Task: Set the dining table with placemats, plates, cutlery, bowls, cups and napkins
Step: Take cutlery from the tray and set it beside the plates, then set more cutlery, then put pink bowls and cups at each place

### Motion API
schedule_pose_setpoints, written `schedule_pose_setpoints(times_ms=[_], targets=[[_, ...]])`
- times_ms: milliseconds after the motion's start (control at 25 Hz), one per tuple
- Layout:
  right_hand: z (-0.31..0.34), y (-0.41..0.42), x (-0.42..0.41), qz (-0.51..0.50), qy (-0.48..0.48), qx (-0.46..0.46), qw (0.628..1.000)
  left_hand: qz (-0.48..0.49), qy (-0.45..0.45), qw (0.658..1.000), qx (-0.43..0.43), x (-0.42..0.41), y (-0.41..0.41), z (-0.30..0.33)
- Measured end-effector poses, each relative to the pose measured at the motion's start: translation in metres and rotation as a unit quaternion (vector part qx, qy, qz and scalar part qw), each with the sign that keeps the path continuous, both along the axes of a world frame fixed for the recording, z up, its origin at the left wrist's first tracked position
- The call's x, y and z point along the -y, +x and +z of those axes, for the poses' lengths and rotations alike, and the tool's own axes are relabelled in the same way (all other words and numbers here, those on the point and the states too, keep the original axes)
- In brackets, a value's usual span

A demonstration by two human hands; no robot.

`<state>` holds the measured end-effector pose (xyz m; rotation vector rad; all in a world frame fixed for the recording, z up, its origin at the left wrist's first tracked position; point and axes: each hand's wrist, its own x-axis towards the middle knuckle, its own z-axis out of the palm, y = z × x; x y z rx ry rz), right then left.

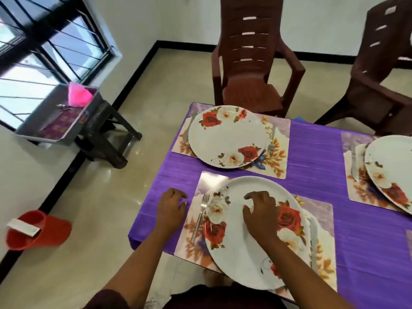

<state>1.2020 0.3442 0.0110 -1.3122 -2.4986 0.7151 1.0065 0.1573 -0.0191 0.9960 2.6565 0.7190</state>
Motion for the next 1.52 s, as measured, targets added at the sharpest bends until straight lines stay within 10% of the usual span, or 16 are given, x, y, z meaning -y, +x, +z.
schedule_pose_setpoints(times_ms=[640, 1120, 1520], targets=[[0.017, -0.204, 0.111, 0.260, 0.123, 0.061, 0.956, 0.283, -0.060, 0.957, -0.038, 0.158, -0.084, 0.029], [0.019, -0.483, 0.324, 0.317, 0.011, 0.044, 0.947, 0.304, -0.082, 0.949, -0.032, 0.387, -0.330, 0.027], [0.008, -0.649, 0.335, 0.334, 0.007, 0.116, 0.935, 0.289, -0.053, 0.955, 0.032, 0.401, -0.469, 0.000]])
